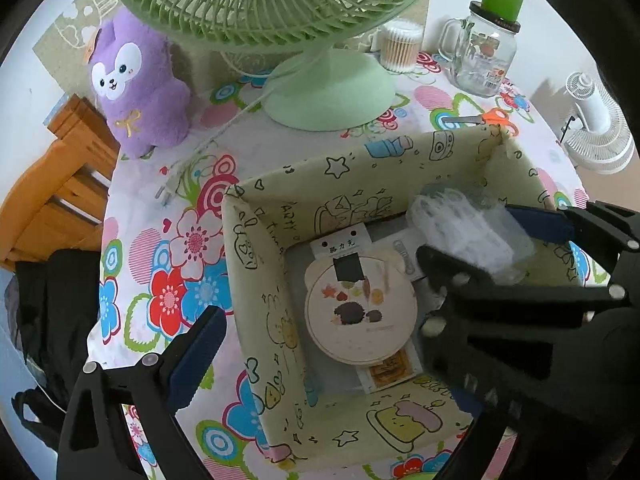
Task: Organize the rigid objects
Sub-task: 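Lower the floss-pick box into the patterned box and open the right tool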
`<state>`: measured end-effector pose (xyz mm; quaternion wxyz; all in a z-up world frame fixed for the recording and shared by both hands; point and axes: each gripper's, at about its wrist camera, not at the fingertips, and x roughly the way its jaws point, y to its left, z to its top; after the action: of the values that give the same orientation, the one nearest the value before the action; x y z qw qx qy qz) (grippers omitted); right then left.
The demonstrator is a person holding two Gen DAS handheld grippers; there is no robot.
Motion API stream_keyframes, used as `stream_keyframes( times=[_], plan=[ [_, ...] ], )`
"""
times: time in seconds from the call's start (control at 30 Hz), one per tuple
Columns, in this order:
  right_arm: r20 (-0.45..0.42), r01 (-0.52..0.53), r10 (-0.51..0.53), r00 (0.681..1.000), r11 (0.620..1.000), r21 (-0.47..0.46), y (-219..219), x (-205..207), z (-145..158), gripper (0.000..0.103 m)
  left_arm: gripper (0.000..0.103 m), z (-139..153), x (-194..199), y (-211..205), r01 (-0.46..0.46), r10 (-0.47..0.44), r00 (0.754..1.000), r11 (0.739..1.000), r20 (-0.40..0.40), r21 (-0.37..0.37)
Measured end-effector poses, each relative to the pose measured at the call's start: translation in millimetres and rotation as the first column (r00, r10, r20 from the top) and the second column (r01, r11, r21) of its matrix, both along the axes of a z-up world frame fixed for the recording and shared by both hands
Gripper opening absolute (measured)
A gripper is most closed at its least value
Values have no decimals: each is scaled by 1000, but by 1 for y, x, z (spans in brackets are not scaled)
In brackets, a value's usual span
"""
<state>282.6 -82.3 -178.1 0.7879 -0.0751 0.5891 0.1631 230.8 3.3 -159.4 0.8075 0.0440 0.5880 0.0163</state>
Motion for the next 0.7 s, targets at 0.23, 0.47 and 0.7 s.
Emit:
stream_keyframes(
  times=[0.23,0.47,0.7],
  plan=[
    [6,15,-15,1000,1000,24,-4,-7,12,80,99,7,-3,-6,29,-29,1000,1000,8,-2],
    [32,46,-46,998,999,25,-12,-19,27,86,99,19,-13,-9,45,-45,999,999,30,-1],
    [53,61,-62,997,998,31,-17,-37,40,86,99,30,-27,-13,63,-63,997,998,51,1]
  ],
)
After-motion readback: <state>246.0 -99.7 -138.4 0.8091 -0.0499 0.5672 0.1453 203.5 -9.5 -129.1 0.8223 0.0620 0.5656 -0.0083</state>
